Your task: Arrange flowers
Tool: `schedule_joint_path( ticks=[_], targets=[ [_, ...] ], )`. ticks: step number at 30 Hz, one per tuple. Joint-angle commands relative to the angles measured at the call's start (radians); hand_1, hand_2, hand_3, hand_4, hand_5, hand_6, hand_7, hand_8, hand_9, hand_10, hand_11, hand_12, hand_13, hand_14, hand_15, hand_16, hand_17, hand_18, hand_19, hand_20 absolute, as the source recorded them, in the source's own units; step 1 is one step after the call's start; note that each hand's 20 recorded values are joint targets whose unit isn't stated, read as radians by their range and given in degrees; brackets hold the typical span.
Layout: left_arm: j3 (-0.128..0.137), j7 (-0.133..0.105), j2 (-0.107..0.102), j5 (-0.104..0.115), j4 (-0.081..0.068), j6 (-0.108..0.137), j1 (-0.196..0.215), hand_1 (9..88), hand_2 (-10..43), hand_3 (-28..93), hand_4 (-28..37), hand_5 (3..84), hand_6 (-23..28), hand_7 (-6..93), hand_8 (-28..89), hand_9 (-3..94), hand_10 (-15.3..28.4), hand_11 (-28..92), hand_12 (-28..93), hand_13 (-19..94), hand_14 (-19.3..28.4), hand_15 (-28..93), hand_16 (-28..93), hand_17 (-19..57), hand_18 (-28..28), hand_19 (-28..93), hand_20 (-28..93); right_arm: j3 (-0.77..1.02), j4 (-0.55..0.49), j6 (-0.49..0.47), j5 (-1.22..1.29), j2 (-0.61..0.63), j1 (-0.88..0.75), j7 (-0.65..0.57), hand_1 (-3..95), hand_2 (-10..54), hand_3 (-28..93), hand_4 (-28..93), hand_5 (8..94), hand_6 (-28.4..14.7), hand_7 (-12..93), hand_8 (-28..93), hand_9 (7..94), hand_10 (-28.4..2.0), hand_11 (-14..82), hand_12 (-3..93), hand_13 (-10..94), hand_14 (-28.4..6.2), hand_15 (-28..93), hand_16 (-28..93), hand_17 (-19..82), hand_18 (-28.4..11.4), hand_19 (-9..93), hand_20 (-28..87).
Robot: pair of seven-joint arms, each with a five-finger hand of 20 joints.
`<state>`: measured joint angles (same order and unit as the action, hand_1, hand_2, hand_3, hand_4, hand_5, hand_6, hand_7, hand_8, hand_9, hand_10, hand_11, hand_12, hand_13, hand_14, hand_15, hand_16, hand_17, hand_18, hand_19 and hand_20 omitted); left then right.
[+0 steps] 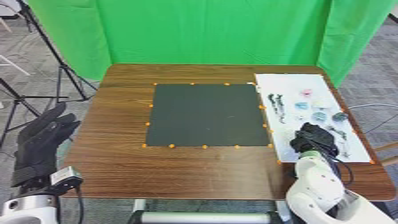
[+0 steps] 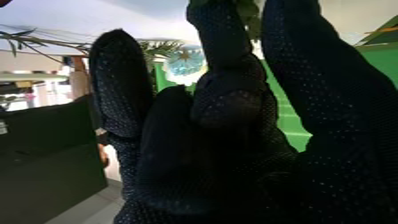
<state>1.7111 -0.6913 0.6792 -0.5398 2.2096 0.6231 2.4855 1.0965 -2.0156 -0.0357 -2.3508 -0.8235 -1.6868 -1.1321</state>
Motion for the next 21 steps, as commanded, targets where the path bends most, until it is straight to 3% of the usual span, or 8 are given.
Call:
schedule_joint_path(
  ticks=[1,12,21],
  targets=[
    [0.012,0.025,0.019,-0.016,0.005,-0.009,0.008,25.9,3.3,81,-20.1,38.2,8.2,15.7,-11,36.2,19.6,34,7,25,26.8,61,-16,-9.0,21.8,58,1,-0.018,0.06,-0.038,0.048,-0.029,-0.061,-0.009,50.3,-9.5,68,-24,77.9,-9.2,17,10,86.7,-10.5,67.9,31.7,91,-6.0,83,25,55,-17.6,93,-11],
    [0.027,0.063,0.044,-0.046,0.008,-0.023,0.005,25.7,3.2,82,-19.8,38.2,8.3,15.8,-11,36.2,19.4,34,7,25,26.8,61,-16,-9.0,21.8,58,1,-0.057,0.075,-0.079,0.009,-0.04,-0.064,-0.015,52.9,-9.5,65,-24,82.8,-6.9,18,13,88.9,-9.5,66.8,32.1,92,-5.7,82,25,55,-17.5,93,-12],
    [0.025,0.055,0.045,-0.039,0.009,-0.021,0.011,25.7,3.3,82,-19.6,38.2,8.3,15.9,-11,36.2,19.5,34,7,25,26.8,61,-16,-9.0,21.8,58,1,-0.114,0.099,-0.105,-0.019,-0.042,-0.032,-0.015,49.4,-9.5,67,-26,81.5,-6.9,18,12,88.4,-9.2,66.8,32.9,92,-5.8,82,26,56,-16.7,93,-14]
  ],
)
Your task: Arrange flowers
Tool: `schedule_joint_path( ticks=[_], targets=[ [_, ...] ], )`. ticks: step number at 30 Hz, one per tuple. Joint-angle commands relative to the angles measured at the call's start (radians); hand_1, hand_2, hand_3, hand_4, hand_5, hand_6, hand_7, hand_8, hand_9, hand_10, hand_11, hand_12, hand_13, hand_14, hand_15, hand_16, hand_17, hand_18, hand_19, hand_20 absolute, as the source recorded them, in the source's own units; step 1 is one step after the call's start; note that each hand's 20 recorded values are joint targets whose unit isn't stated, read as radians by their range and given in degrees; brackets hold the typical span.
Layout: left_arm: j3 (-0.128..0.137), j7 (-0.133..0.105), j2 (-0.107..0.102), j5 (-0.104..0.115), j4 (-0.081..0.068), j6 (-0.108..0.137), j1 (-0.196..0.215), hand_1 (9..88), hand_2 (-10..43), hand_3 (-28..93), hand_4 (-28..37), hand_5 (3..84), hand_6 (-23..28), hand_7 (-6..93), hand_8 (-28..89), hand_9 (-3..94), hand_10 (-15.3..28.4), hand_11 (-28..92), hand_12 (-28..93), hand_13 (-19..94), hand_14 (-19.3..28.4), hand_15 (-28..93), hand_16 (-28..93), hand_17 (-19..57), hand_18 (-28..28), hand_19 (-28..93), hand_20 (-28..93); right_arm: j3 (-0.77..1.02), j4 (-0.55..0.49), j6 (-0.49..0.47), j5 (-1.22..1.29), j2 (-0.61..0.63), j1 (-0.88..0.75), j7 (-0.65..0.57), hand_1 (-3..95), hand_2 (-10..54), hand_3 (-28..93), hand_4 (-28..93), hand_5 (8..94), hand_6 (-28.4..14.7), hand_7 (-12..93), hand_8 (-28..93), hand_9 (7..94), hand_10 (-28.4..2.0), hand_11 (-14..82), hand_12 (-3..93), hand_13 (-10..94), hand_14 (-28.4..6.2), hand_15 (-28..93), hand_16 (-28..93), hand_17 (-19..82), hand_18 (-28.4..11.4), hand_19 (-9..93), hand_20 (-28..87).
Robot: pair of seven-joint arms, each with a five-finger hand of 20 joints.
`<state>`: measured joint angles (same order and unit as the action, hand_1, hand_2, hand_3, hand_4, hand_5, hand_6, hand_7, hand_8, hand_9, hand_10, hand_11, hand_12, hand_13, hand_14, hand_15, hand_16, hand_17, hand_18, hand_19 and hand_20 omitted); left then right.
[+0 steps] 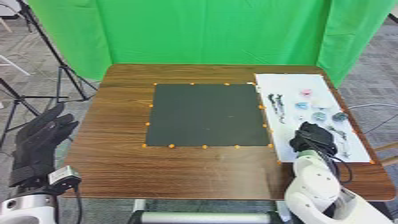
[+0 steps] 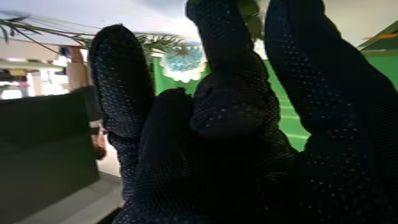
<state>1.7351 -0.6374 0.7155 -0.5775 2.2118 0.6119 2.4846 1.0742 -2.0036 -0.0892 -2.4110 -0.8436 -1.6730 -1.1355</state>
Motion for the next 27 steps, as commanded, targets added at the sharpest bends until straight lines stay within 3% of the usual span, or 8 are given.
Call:
schedule_joint_path(
  ticks=[1,9,23,27],
  targets=[
    [0.001,0.003,0.008,-0.003,0.006,-0.01,0.01,25.7,3.2,82,-19.5,38.2,8.3,15.9,-11,36.2,19.5,34,7,25,26.9,61,-16,-9.0,21.8,58,1,-0.088,0.093,-0.056,0.045,-0.025,-0.046,-0.009,50.7,-9.5,66,-26,82.3,-6.7,19,13,88.9,-9.0,66.9,32.7,92,-5.5,82,26,56,-16.6,93,-15],
    [0.003,0.006,0.017,-0.01,0.004,-0.015,0.007,25.7,3.3,82,-19.6,38.2,8.3,15.9,-11,36.2,19.4,34,7,25,26.7,61,-16,-9.0,21.8,58,1,-0.075,0.106,-0.087,0.076,-0.041,-0.036,-0.008,55.6,-9.5,65,-27,85.0,-6.2,18,14,90.6,-8.1,67.3,32.7,93,-4.7,82,25,56,-16.3,93,-15],
    [-0.005,-0.04,-0.014,0.028,0.004,0.005,0.024,25.6,3.5,82,-19.7,38.2,8.3,15.8,-11,36.2,19.5,34,7,25,26.8,61,-16,-9.0,21.9,58,1,-0.06,0.101,-0.023,0.092,-0.033,-0.036,0.033,58.7,-9.5,70,-28,88.1,-5.0,19,15,92.7,-7.2,66.9,32.8,94,-4.8,82,24,51,-18.0,93,-11],
    [-0.007,-0.033,-0.01,0.019,0.002,0.002,0.018,25.6,3.5,82,-19.7,38.2,8.3,15.8,-11,36.2,19.5,34,7,25,26.8,61,-16,-9.0,21.9,58,1,-0.062,0.091,0.006,0.089,-0.019,-0.024,0.036,58.2,-9.5,71,-28,88.8,-5.1,19,15,93.1,-7.1,66.9,32.8,94,-4.7,83,24,51,-18.1,93,-10]
  ],
)
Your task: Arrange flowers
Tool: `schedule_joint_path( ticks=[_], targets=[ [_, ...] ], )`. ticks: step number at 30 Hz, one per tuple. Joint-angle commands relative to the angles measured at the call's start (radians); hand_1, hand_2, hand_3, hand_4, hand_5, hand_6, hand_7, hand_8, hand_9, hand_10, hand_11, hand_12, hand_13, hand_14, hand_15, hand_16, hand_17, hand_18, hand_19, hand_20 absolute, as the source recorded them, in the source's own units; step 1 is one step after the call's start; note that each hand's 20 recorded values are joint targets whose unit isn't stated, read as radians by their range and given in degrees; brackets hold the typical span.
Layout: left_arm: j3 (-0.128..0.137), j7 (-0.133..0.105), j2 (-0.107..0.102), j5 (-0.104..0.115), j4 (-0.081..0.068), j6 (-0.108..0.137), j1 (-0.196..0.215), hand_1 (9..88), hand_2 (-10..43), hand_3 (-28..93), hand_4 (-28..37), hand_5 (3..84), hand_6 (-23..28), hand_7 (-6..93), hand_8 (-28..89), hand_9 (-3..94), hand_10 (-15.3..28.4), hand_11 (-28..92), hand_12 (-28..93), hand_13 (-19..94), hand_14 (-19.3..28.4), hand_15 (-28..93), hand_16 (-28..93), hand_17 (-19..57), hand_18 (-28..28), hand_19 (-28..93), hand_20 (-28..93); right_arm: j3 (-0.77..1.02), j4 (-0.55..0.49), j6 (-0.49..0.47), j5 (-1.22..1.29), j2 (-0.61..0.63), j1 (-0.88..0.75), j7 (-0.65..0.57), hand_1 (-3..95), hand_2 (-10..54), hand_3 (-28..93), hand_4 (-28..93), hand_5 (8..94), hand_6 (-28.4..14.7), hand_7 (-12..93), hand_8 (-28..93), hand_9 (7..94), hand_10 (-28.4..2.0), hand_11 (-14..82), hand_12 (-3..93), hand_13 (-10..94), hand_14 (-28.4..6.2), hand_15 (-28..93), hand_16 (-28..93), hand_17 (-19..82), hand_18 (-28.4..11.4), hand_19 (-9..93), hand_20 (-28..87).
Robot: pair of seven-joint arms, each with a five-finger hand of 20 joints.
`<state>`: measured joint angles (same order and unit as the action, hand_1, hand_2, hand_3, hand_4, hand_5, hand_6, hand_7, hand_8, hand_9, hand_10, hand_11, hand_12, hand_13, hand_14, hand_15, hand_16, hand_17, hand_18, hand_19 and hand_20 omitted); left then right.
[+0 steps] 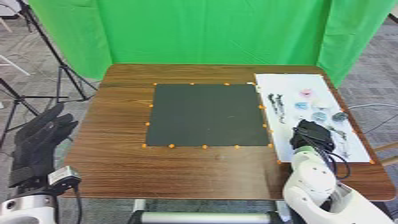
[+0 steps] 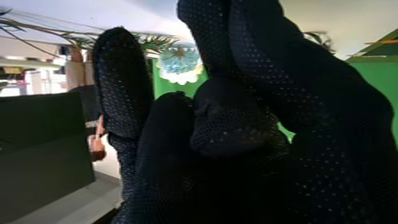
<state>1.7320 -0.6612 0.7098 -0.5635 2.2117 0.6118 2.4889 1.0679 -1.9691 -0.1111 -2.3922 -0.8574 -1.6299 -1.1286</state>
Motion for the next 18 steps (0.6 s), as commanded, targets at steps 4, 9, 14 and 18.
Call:
schedule_joint_path(
  ticks=[4,9,14,18],
  targets=[
    [-0.007,-0.027,-0.02,0.02,0.003,0.009,0.021,25.7,3.6,82,-19.7,38.2,8.3,15.9,-11,36.2,19.5,34,7,25,26.8,61,-16,-9.0,21.9,58,1,-0.044,0.04,0.047,0.07,-0.001,-0.055,0.039,57.8,-9.5,72,-27,89.1,-5.5,19,16,93.3,-7.0,66.8,32.8,94,-4.6,83,23,50,-18.2,93,-10],
    [-0.01,-0.046,-0.035,0.037,0.002,0.017,0.025,25.6,3.6,82,-19.6,38.2,8.3,15.9,-11,36.2,19.5,34,7,25,26.8,61,-16,-8.9,21.9,58,1,-0.043,0.016,0.079,0.066,0.02,-0.04,0.043,57.7,-9.5,72,-26,89.8,-6.1,19,17,93.5,-6.9,66.7,32.8,94,-4.7,83,23,50,-18.3,93,-9],
    [-0.016,-0.06,-0.046,0.053,0.002,0.023,0.027,25.6,3.6,82,-19.6,38.2,8.2,16.0,-11,36.1,19.5,34,7,25,26.8,61,-16,-9.0,21.9,58,1,-0.043,-0.004,0.105,0.053,0.034,-0.024,0.043,57.7,-9.5,72,-25,90.1,-6.4,19,18,93.6,-6.8,66.7,32.8,94,-4.6,83,23,50,-18.3,93,-9],
    [-0.017,-0.073,-0.055,0.063,0.001,0.028,0.029,25.6,3.6,82,-19.6,38.1,8.2,16.1,-11,36.1,19.4,34,7,25,26.9,61,-16,-9.0,21.9,58,1,-0.051,-0.014,0.128,0.05,0.05,0.0,0.038,57.7,-9.5,73,-25,90.2,-6.5,19,18,93.6,-6.7,66.6,32.8,94,-4.6,83,23,50,-18.3,93,-9]
  ],
)
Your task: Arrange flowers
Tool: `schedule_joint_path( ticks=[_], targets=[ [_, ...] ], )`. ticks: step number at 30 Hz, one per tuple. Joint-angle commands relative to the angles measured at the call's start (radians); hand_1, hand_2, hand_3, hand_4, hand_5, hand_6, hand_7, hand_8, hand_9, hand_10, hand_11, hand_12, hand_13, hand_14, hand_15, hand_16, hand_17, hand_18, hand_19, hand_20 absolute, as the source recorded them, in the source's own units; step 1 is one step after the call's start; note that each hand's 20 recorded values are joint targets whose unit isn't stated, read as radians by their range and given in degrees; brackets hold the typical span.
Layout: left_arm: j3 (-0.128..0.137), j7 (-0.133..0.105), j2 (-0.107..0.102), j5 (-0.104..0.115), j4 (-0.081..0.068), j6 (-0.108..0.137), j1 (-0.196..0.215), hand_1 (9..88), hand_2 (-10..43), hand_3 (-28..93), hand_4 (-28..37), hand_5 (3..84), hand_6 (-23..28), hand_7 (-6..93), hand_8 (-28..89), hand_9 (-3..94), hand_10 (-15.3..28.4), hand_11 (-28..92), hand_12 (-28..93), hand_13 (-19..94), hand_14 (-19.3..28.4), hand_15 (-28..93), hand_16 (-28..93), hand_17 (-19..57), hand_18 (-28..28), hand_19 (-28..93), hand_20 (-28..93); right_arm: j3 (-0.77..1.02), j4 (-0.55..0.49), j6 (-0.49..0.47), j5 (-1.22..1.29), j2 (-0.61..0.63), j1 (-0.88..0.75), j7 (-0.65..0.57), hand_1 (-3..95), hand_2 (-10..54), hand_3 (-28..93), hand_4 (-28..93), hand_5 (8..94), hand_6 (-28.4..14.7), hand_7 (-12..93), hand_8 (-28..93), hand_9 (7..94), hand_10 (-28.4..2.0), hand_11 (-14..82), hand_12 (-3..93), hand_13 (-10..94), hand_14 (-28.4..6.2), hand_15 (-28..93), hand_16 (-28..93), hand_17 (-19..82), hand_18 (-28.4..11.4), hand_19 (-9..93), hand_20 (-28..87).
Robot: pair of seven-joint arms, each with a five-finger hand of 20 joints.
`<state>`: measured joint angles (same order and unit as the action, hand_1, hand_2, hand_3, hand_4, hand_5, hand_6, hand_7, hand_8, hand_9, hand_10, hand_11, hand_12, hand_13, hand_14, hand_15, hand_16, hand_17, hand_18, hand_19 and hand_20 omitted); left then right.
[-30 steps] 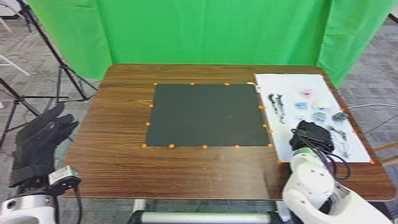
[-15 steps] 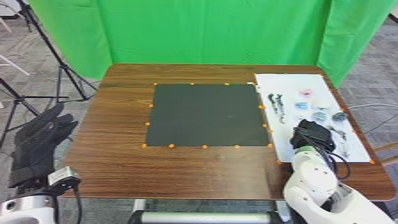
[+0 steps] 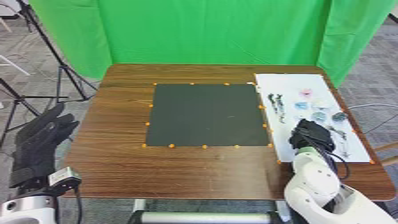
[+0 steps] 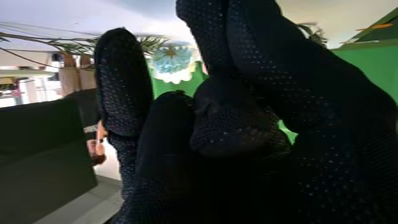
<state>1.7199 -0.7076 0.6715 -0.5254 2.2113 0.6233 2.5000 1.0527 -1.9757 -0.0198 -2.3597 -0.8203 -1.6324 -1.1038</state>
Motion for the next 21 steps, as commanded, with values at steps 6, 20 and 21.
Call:
schedule_joint_path(
  ticks=[6,20,21],
  targets=[
    [0.004,-0.022,-0.011,0.017,0.004,0.016,0.024,25.5,3.5,82,-19.7,38.2,8.2,16.0,-11,36.1,19.5,34,7,25,26.9,61,-16,-9.0,21.9,58,1,-0.037,-0.031,0.06,0.006,0.035,0.04,0.018,57.6,-9.5,73,-24,90.4,-6.5,19,18,93.7,-6.7,66.7,32.6,94,-4.6,83,22,50,-18.4,93,-8],
    [0.009,-0.04,-0.026,0.033,0.01,0.028,0.034,25.5,3.5,82,-19.7,38.1,8.3,15.9,-11,36.1,19.5,34,7,25,26.9,61,-16,-9.0,21.9,58,1,-0.015,-0.068,0.006,0.0,0.05,0.09,0.002,56.9,-9.5,73,-24,90.4,-6.4,19,19,93.7,-6.5,66.8,32.4,94,-4.5,84,22,50,-18.2,93,-7],
    [0.012,-0.034,-0.022,0.028,0.01,0.026,0.036,25.5,3.5,82,-19.7,38.2,8.3,15.9,-11,36.1,19.5,34,7,25,26.9,61,-16,-9.0,21.9,58,1,0.018,-0.085,-0.046,0.017,0.031,0.066,0.001,56.3,-9.5,73,-24,90.0,-6.1,19,19,93.6,-6.5,66.6,32.5,94,-4.6,83,22,50,-18.1,93,-7]
  ],
)
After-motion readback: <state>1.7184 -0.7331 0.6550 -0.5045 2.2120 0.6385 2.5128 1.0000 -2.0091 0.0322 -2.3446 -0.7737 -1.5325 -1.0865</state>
